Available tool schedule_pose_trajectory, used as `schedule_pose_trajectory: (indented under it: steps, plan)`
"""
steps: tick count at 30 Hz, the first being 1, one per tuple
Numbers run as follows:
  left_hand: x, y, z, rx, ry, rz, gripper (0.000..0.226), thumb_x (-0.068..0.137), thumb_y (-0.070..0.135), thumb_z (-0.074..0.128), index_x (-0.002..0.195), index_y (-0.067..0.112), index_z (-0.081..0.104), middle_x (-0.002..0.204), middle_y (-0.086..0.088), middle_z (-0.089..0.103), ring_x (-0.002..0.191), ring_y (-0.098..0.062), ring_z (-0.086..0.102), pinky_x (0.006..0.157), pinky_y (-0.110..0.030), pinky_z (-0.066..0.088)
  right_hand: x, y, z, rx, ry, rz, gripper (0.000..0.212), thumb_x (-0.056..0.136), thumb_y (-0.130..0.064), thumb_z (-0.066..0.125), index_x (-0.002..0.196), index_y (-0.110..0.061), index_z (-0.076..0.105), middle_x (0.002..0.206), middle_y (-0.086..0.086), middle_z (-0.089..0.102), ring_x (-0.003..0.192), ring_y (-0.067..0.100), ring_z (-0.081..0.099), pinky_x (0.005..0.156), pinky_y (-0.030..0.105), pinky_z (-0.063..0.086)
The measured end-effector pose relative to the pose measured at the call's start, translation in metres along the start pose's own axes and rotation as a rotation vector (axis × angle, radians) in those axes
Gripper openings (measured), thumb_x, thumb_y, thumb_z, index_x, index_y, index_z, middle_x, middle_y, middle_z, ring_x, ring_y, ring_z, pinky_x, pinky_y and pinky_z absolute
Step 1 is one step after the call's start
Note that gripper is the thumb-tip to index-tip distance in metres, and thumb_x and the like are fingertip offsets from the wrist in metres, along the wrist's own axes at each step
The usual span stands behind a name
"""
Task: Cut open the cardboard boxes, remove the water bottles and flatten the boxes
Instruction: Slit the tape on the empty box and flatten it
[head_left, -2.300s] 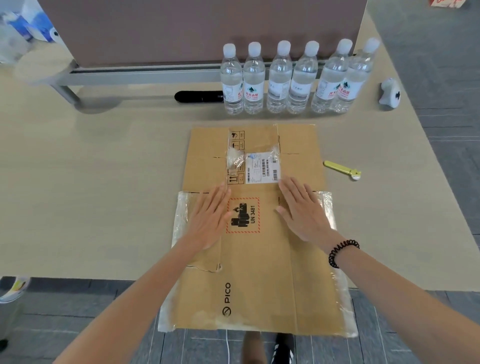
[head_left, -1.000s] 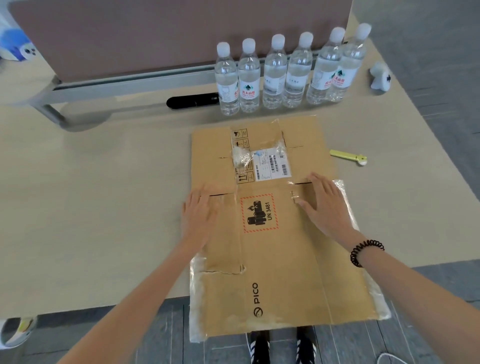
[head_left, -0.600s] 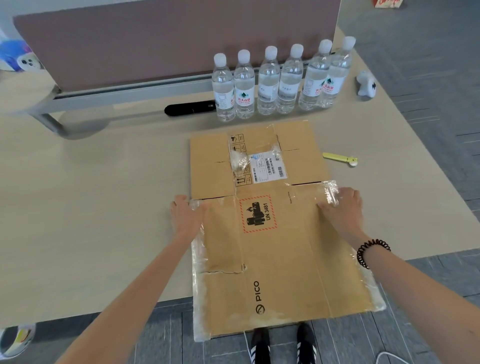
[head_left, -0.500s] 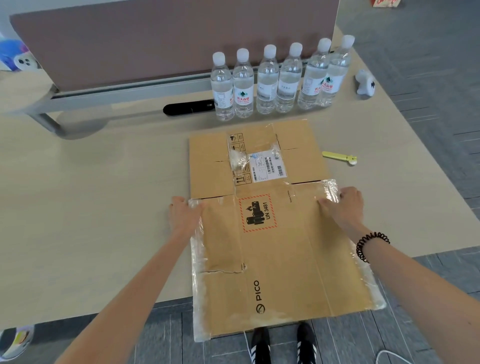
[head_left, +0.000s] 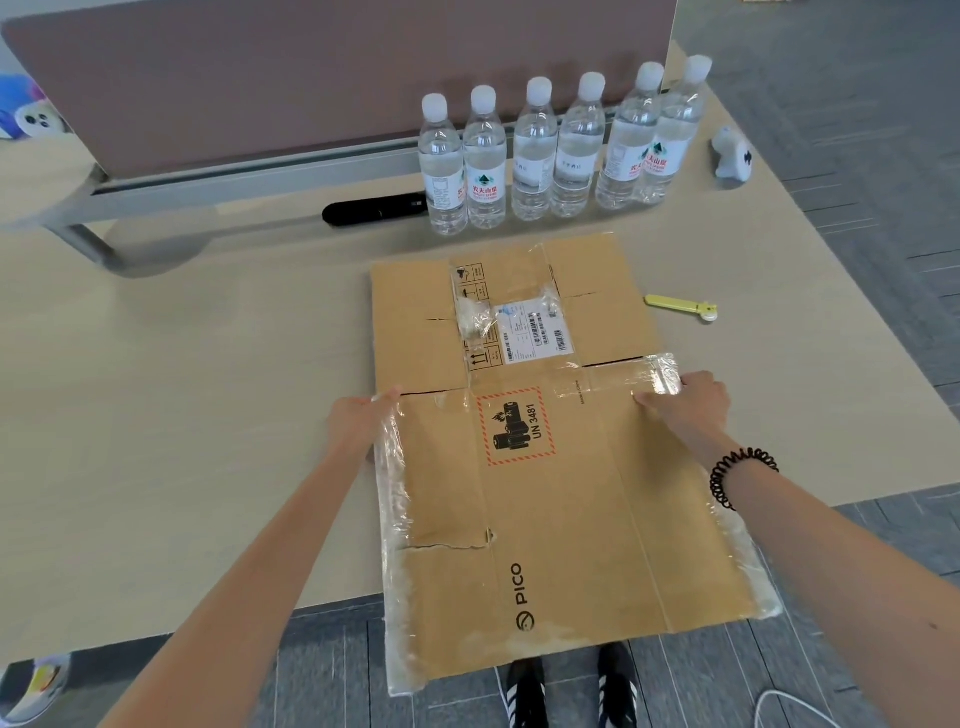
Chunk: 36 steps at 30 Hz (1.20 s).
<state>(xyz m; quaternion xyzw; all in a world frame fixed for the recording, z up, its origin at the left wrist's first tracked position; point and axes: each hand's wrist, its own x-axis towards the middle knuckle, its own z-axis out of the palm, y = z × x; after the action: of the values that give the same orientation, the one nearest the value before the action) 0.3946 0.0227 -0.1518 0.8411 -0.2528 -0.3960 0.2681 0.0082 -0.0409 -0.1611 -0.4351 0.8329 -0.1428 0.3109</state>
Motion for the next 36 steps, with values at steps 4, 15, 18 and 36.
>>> schedule_pose_trajectory:
  steps: [4,15,18,36]
  plan:
    - [0.003,0.005,0.000,-0.103,-0.069,-0.064,0.045,0.081,0.052,0.074,0.091,0.008,0.068,0.078,-0.002,0.056,0.084,-0.021,0.053,0.082,-0.031,0.045,-0.006,-0.007,-0.004,-0.099,-0.038,0.029,0.072,0.070,-0.042,0.082,0.122,-0.001,0.054,0.129,0.018,0.047,0.127,0.032,0.038,0.102,0.038,0.037]
    - [-0.011,0.006,-0.012,-0.338,-0.515,0.011,0.033,0.083,0.032,0.071,0.104,0.007,0.069,0.122,-0.005,0.066,0.127,-0.019,0.050,0.118,-0.039,0.021,-0.005,-0.019,-0.017,0.210,-0.093,0.018,0.065,0.084,-0.044,0.068,0.131,-0.008,0.041,0.117,0.005,0.052,0.099,0.025,0.051,0.082,0.036,0.044]
    - [-0.014,0.007,-0.019,-0.359,-0.587,-0.006,0.049,0.089,0.028,0.069,0.121,-0.008,0.061,0.122,-0.017,0.067,0.114,-0.024,0.064,0.095,-0.033,0.052,-0.003,-0.017,-0.022,0.251,-0.146,-0.056,0.056,0.080,-0.051,0.069,0.116,-0.011,0.055,0.107,0.004,0.058,0.095,0.026,0.057,0.077,0.034,0.044]
    - [-0.063,0.048,-0.024,-0.312,-0.263,0.138,0.042,0.091,0.007,0.068,0.131,0.002,0.055,0.123,-0.016,0.065,0.112,-0.029,0.063,0.079,-0.024,0.049,-0.049,-0.038,-0.057,-0.041,0.045,-0.236,0.024,0.084,-0.041,0.053,0.090,-0.019,0.058,0.077,0.002,0.060,0.073,0.023,0.056,0.049,0.025,0.028]
